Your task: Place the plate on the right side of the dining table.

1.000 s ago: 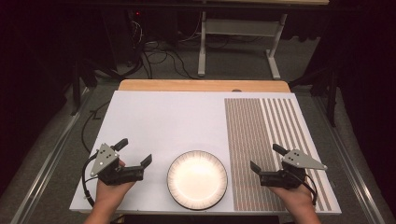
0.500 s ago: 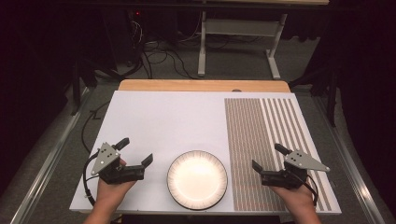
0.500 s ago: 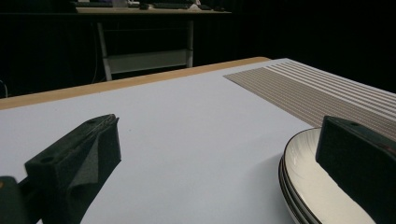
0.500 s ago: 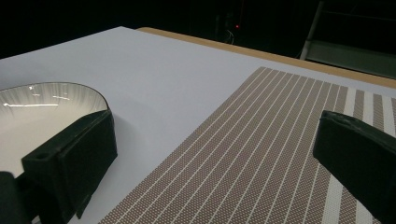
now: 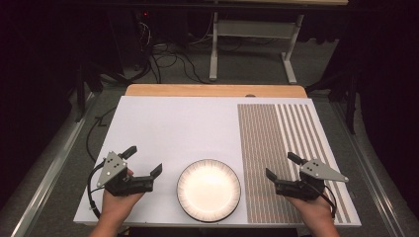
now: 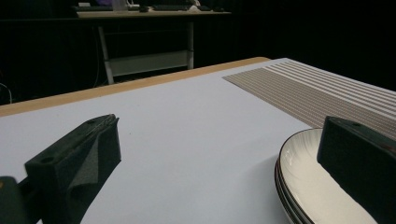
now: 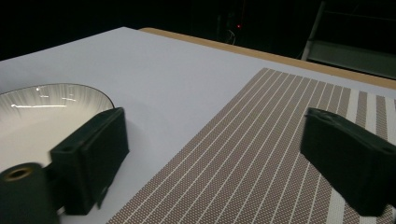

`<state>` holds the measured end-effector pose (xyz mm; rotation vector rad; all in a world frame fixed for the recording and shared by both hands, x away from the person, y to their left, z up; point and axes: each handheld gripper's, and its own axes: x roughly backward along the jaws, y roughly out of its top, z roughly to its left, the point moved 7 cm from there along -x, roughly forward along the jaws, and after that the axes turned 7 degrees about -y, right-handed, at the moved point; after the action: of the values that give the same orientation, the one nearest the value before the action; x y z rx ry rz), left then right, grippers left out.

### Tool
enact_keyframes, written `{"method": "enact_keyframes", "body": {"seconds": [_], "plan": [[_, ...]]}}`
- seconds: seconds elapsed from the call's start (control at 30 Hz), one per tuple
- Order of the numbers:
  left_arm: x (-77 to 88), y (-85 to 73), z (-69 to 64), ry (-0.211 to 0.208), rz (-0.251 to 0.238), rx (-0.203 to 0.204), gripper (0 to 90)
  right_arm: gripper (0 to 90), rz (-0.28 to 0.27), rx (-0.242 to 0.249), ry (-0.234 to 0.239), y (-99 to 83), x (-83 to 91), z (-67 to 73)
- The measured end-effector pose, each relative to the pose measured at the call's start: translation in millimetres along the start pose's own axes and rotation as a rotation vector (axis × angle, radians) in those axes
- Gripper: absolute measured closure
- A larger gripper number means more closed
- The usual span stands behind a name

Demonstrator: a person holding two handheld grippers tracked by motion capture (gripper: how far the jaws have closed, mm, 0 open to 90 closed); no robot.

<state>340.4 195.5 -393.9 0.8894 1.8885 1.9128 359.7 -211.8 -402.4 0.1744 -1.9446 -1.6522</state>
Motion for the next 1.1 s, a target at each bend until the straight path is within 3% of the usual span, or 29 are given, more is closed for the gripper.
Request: {"method": "enact_keyframes", "body": {"seconds": [0.1,0.13,0.23,0.3,0.37,0.47,0.5,0.53,0.6,0.83,1.1], "plan": [[-0.5,0.3,0.8,0.002,0.002,-0.001,0.0,24.7,-0.001,0.011,0.004,2.4,1.6,2.5],[-0.2,0.7,1.0,0.004,0.000,0.000,0.2,32.9,-0.002,0.028,0.006,4.2,3.3,5.0],[-0.1,1.2,1.1,0.004,0.001,-0.002,0.2,40.3,-0.005,0.047,0.013,5.6,4.7,8.2],[-0.8,1.3,1.0,0.006,0.004,-0.004,0.2,53.7,0.007,0.070,0.055,5.2,5.5,14.0],[-1.1,1.3,0.8,0.004,0.004,-0.004,0.2,55.9,0.018,0.068,0.066,4.4,5.5,15.8],[-2.2,0.5,0.0,-0.005,0.011,-0.011,1.5,64.2,0.040,0.079,0.086,3.2,5.5,19.4],[-2.6,0.1,-0.4,-0.009,0.011,-0.013,2.8,71.1,0.060,0.090,0.108,1.8,6.1,22.4],[-3.0,-0.2,-0.5,-0.011,0.015,-0.013,2.8,71.1,0.060,0.090,0.108,1.8,6.1,22.4],[-3.9,-0.7,-0.8,-0.015,0.017,-0.010,2.7,78.4,0.088,0.122,0.142,-1.5,4.9,28.8],[-4.7,-1.7,-1.3,-0.008,0.018,-0.013,3.1,90.0,0.132,0.142,0.228,-5.0,0.4,41.7],[-3.7,-1.5,-0.4,-0.008,0.010,-0.001,3.1,90.0,0.181,0.186,0.277,-10.1,-3.9,58.3]]}}
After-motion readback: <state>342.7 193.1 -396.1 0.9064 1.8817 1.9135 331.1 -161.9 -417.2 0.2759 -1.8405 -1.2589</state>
